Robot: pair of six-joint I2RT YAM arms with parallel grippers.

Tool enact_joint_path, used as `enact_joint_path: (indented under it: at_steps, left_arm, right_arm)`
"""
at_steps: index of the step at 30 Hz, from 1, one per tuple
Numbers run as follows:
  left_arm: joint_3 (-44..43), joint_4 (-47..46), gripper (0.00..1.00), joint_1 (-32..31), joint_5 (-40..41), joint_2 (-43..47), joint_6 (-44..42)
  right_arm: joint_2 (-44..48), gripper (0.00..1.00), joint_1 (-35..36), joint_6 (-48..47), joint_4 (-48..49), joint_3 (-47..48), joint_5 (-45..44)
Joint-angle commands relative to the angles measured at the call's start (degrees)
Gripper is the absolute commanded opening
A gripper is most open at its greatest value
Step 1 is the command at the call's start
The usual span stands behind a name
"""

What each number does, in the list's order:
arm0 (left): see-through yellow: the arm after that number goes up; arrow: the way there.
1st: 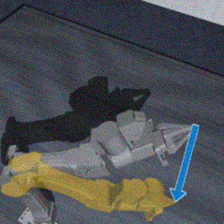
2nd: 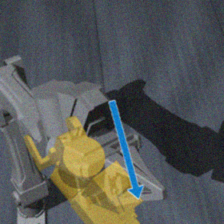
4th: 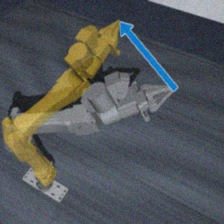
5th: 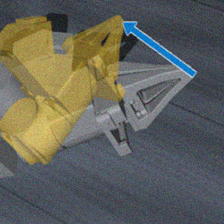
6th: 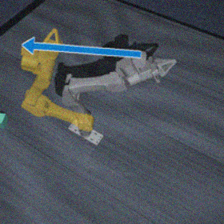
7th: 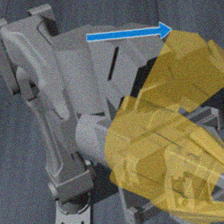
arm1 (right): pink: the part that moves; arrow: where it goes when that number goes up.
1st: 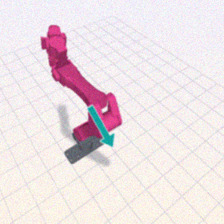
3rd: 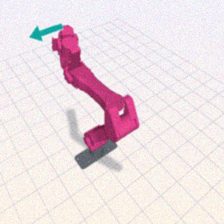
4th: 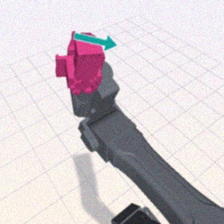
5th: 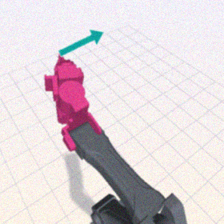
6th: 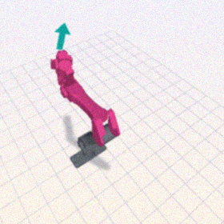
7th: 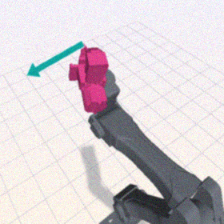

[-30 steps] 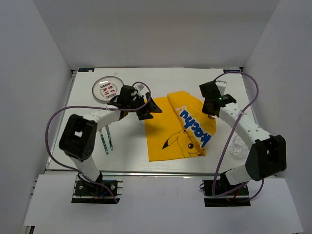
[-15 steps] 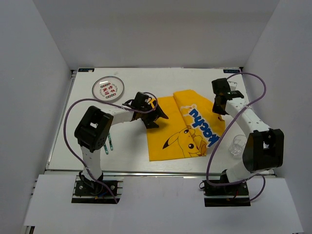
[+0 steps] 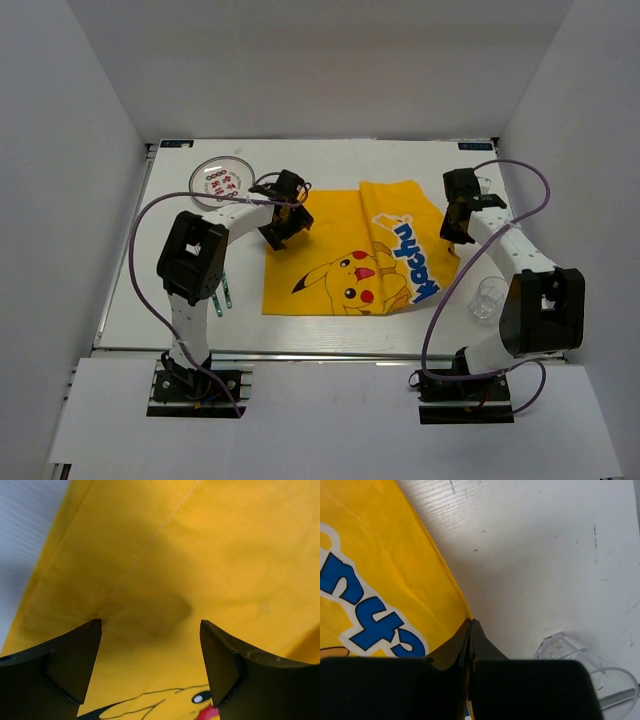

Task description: Set the dinner table for one person

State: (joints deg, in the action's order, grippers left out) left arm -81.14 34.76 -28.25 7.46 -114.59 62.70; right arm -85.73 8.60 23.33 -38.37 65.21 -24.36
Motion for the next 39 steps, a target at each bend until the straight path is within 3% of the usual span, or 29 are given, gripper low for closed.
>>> enact_joint_path:
  at_steps: [1, 6, 10, 12, 13, 19, 22, 24, 28, 32, 39]
  left_arm:
    - [-2.09, 12.95, 0.9, 1.18, 12.57, -1.7, -2.23]
    - [4.65, 12.44, 0.9, 1.18, 14.86, 3.56, 0.49]
    - [9.25, 7.43, 0.9, 1.18, 11.97, 6.04, -1.17]
    - [8.29, 5.94, 0.9, 0.66, 11.0, 6.04, -2.92]
    - [7.5, 5.15, 0.9, 0.65, 9.86, 5.78, -5.19]
    - [-3.57, 6.61, 0.9, -0.4, 7.29, 5.86, -18.13]
    - [-8.22, 12.92, 0.91, -0.4, 12.45, 8.66, -18.75]
    - [-8.94, 17.25, 0.92, -0.4, 15.2, 10.6, -15.43]
    - [2.61, 20.43, 0.92, -2.42, 20.57, 17.54, -8.3]
    - [13.7, 15.36, 0.91, -3.74, 17.95, 22.03, -5.74]
    - [13.82, 11.65, 0.9, -4.27, 14.78, 12.13, -9.78]
  right_arm:
    - [1.88, 0.0, -0.34, -0.39, 3.3, -2.54, 1.33]
    - [2.85, 0.0, -0.34, 0.83, 2.25, -3.77, -0.34]
    - [5.75, 0.0, -0.34, 1.36, 4.52, -6.06, 2.29]
    - [6.19, 0.39, -0.34, 1.28, 4.45, -5.54, 3.96]
    - [6.19, 0.72, -0.25, 1.19, 4.1, -5.1, 4.06]
    - [12.33, 0.89, 1.07, 0.23, 4.17, -4.12, 8.35]
    - [11.92, 0.89, 5.7, 0.4, 5.49, -7.18, 14.59]
    - [10.16, 0.89, 7.91, 0.92, 5.76, -9.04, 13.73]
    - [3.93, 0.89, 14.31, 1.98, 9.27, -13.79, 13.11]
    - [-2.14, 0.89, 18.89, 3.64, 9.37, -11.25, 11.19]
    - [-10.24, 0.89, 20.58, 7.42, 6.9, -6.59, 5.81]
